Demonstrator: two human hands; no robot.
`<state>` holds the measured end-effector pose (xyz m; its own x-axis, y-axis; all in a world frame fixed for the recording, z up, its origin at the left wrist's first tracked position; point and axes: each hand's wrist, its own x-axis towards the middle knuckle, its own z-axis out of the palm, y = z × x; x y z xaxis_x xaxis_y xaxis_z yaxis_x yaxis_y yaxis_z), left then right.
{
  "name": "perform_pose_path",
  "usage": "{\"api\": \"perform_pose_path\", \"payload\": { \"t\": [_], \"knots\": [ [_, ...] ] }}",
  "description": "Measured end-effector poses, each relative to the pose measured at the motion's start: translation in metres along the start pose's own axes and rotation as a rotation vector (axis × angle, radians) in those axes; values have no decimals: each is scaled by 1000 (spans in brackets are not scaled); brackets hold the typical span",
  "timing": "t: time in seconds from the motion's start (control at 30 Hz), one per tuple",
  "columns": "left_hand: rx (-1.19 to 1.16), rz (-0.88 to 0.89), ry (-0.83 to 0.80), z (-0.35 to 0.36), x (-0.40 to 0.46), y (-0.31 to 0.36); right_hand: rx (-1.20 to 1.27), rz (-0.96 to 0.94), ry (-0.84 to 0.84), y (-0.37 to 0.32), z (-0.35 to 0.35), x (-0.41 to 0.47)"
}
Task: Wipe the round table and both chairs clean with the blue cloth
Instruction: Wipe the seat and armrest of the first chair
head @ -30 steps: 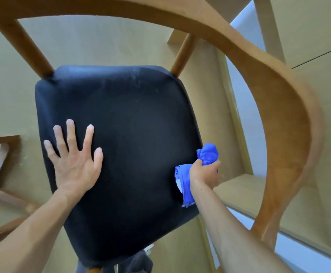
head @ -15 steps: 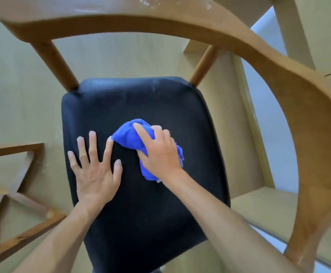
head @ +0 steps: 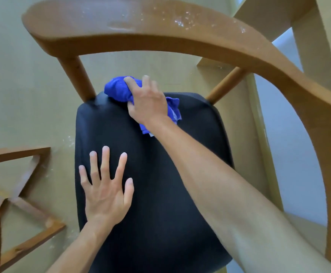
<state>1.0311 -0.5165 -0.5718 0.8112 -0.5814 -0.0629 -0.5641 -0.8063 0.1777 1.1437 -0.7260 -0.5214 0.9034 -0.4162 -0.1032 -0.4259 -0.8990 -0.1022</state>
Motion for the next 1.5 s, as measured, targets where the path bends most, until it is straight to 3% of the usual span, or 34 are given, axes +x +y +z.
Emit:
{"api": "perform_pose_path", "payload": {
  "t": [0.07, 0.27, 0.4, 0.47, 0.63, 0.83, 1.03, 1.17, 1.33, 1.5],
  "knots": [
    [-15, -3, 4, -1, 1, 1, -7, -17, -55, 27, -9, 4],
    [-29, -4, 3, 0, 2, 0, -22, 360, -53, 127, -21, -47],
    [-24, -12, 8, 1, 1, 0, 278, 903, -83, 181, -31, -98],
    [-11, -8, 14, 3, 0, 0, 351, 1041, -110, 186, -33, -93],
    [14, -5, 19, 7, 0, 0, 307, 912, 70, 141, -25, -48],
    [9, -9, 9, 5, 0, 2, 146, 753, -15, 150, -20, -63],
    [13, -38, -12, 2, 1, 5, 63, 633, 34, 150, -15, -71],
    [12, -40, -20, 0, 1, 6, 37, 436, 60, 136, -17, -62],
    [23, -51, -4, 0, 2, 6, 117, 414, -2, 126, -19, -12],
    [6, -49, -1, -1, 0, 4, 85, 430, 34, 140, -17, -46]
  ]
}}
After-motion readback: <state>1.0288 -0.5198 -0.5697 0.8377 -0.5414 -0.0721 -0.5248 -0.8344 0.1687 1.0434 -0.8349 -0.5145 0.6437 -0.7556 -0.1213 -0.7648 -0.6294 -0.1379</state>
